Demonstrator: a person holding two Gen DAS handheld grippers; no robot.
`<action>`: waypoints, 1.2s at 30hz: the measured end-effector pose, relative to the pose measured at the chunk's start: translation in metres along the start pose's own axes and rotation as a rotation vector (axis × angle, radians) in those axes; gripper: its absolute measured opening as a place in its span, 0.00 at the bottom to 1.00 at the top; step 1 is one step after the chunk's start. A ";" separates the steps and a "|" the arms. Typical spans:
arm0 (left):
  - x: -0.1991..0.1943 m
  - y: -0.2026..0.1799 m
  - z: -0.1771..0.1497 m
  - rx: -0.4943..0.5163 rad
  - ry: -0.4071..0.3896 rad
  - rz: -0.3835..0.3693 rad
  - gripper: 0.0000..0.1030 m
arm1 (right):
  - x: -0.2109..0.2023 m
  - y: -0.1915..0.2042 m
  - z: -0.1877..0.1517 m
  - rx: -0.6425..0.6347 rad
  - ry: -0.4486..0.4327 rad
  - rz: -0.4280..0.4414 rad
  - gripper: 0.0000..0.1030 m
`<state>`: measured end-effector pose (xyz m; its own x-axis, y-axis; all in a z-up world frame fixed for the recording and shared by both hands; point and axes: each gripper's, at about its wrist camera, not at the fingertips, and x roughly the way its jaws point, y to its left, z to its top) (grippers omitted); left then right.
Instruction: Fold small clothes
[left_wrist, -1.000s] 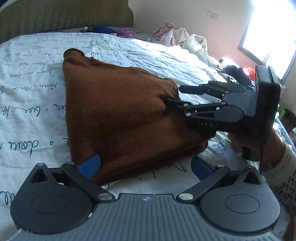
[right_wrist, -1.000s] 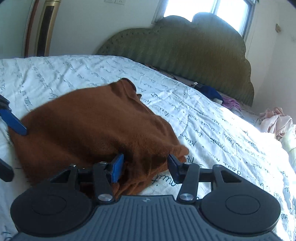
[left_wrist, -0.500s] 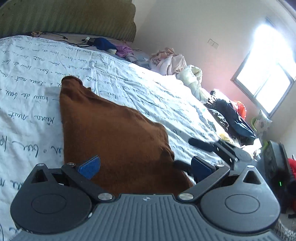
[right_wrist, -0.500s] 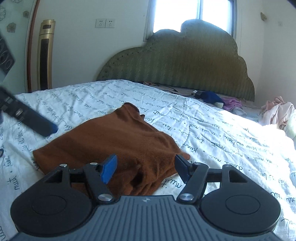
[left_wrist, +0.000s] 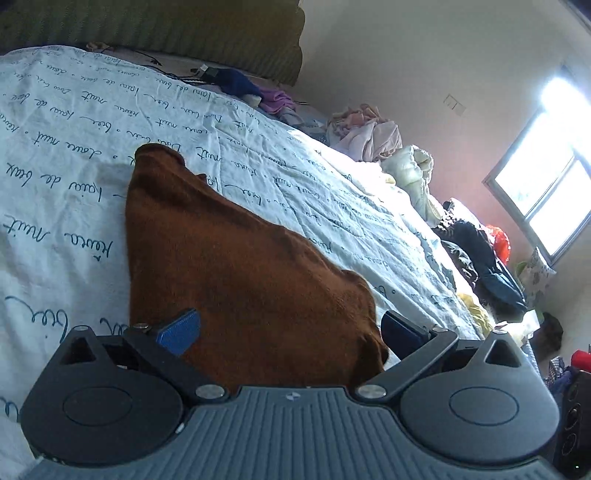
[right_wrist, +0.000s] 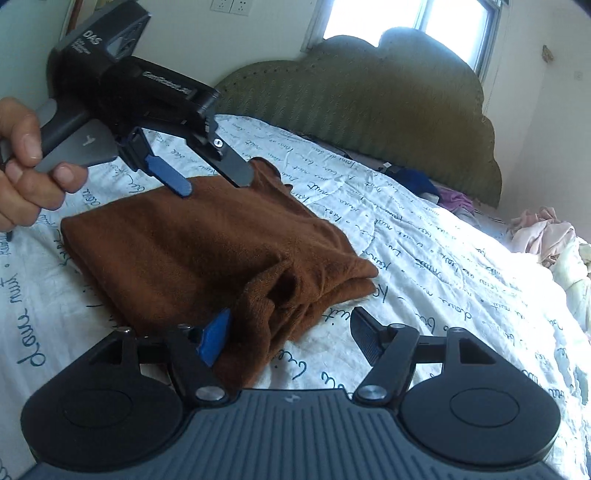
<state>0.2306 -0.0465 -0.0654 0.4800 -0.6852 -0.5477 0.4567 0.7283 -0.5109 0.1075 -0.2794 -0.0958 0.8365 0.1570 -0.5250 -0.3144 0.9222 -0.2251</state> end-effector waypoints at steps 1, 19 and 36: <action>-0.009 0.000 -0.008 -0.013 0.000 -0.014 1.00 | -0.006 0.000 -0.001 0.013 0.001 0.020 0.68; -0.017 -0.020 -0.084 0.132 0.053 0.130 1.00 | 0.038 -0.019 0.019 0.011 -0.049 -0.081 0.74; -0.008 -0.052 -0.092 0.212 0.084 0.321 1.00 | 0.062 -0.046 -0.003 0.197 0.045 -0.013 0.95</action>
<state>0.1344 -0.0780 -0.0950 0.5648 -0.4137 -0.7140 0.4422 0.8823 -0.1614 0.1725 -0.3134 -0.1199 0.8176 0.1332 -0.5602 -0.2063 0.9761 -0.0689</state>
